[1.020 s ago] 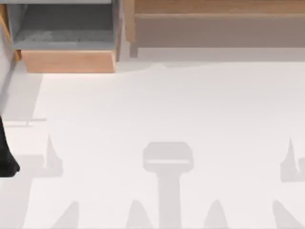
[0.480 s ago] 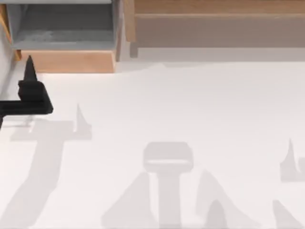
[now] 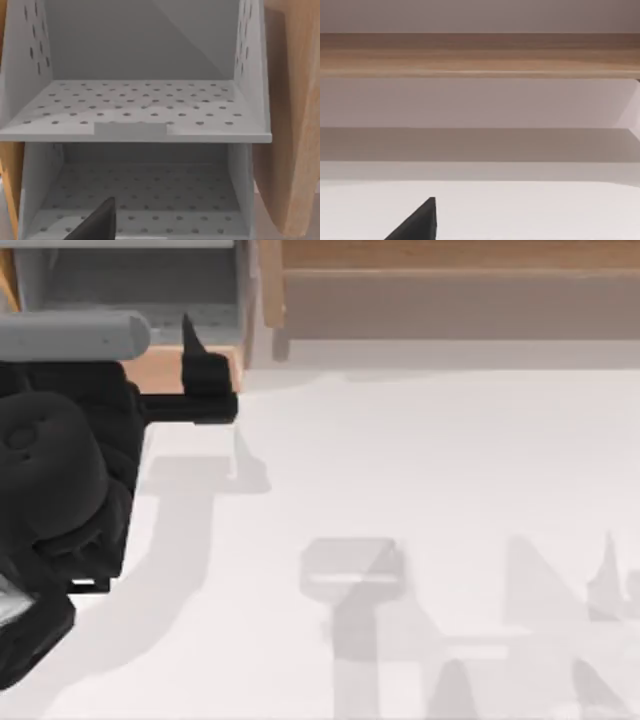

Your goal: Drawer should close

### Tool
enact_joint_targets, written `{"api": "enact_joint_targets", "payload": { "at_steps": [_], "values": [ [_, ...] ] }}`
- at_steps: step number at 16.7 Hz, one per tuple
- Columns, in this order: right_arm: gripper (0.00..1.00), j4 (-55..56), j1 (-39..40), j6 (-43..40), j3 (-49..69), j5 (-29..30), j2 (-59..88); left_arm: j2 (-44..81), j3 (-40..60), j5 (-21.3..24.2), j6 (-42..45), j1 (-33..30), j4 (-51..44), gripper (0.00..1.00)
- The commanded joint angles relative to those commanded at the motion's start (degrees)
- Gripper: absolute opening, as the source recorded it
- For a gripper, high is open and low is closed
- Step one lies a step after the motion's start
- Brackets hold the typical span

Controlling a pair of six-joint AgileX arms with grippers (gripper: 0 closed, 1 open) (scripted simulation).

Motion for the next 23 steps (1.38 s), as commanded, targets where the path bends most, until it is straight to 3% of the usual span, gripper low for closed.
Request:
{"api": "enact_joint_targets", "payload": {
  "at_steps": [7,11,15,23],
  "values": [
    [1.0,0.0,0.0,0.0,0.0,0.0,0.0,1.4,0.4,-0.7,0.0,-0.6,0.9,1.0],
    [1.0,0.0,0.0,0.0,0.0,0.0,0.0,4.0,-2.5,4.8,5.8,5.2,3.3,1.0],
    [1.0,0.0,0.0,0.0,0.0,0.0,0.0,10.6,-8.2,17.1,19.3,18.1,8.9,1.0],
    [1.0,0.0,0.0,0.0,0.0,0.0,0.0,29.0,-15.8,50.1,56.7,49.9,25.4,1.0]
  ]
}}
